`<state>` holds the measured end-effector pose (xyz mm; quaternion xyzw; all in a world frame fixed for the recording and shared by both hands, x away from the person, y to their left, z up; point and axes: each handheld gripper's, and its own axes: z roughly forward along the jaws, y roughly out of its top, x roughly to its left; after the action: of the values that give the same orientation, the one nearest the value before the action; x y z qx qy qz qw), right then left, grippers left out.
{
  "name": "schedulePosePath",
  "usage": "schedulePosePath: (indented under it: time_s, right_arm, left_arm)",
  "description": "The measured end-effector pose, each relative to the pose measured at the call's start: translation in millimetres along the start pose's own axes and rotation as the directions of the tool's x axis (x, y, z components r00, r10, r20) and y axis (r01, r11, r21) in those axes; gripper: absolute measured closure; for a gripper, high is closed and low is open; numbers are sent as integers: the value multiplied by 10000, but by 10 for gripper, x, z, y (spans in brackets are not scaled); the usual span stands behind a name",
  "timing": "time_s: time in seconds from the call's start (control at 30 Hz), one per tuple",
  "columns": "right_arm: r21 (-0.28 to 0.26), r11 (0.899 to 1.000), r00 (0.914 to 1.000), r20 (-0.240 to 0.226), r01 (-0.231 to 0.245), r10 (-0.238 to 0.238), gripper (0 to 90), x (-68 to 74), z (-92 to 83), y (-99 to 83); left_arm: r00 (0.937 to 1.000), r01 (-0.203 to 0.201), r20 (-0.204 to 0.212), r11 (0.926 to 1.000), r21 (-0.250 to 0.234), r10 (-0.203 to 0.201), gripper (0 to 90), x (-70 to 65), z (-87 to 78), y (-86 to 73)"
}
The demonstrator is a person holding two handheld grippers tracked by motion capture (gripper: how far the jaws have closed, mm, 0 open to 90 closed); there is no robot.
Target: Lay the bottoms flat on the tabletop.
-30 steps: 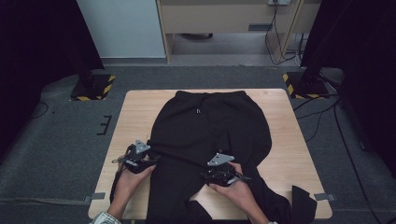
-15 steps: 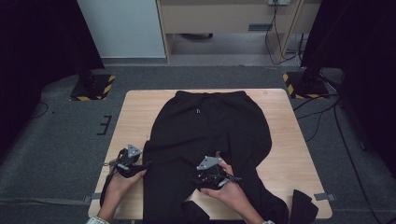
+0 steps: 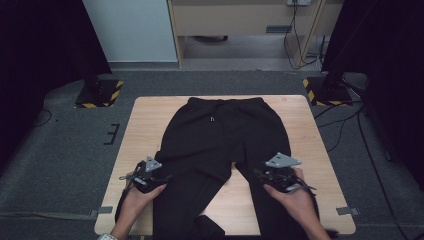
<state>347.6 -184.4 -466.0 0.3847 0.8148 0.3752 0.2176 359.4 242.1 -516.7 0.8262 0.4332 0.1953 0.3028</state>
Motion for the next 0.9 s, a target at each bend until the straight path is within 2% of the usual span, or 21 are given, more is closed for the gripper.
schedulePosePath:
  time_s: [0.03,0.07,0.2,0.33,0.4,0.43,0.53,0.6,0.73,0.83,0.9]
  right_arm:
    - [0,10000,10000,0,0,0,589,0,0,0]
    - [137,9991,9971,650,-396,386,672,-239,-114,-158]
    - [259,9919,9849,1248,-1243,1202,743,-495,-187,-388]
    - [483,9802,9708,1552,-1923,1828,739,-677,-142,-579]
    - [587,9742,9643,1669,-2179,2057,676,-733,-91,-640]
    - [603,9706,9607,1689,-2330,2202,647,-745,-75,-655]
    - [523,9649,9580,1443,-2575,2478,539,-742,-22,-686]
    - [528,9649,9605,1236,-2572,2493,480,-709,18,-688]
    - [873,9690,9680,1201,-2312,2202,418,-620,106,-683]
    - [1301,9699,9750,1121,-2060,1921,498,-574,160,-691]
    - [1247,9720,9773,978,-1992,1878,639,-553,162,-682]
  left_arm:
    - [10000,0,0,10000,0,0,362,0,0,0]
    - [10000,-22,0,9999,149,22,362,-11,38,-15]
    - [9990,409,203,9992,53,-410,357,26,52,-43]
    - [9986,488,202,9988,-25,-487,355,35,56,-53]
    - [9987,475,203,9989,-37,-474,355,35,56,-55]
    - [9987,464,204,9989,-40,-463,354,35,56,-55]
    - [9987,481,194,9988,-48,-480,351,34,60,-52]
    - [9987,486,173,9988,-56,-485,348,32,61,-52]
    - [9988,467,137,9989,-79,-466,345,30,60,-55]
    - [9986,517,149,9986,-91,-515,334,40,64,-58]
    - [9984,539,168,9985,-104,-537,333,50,67,-59]
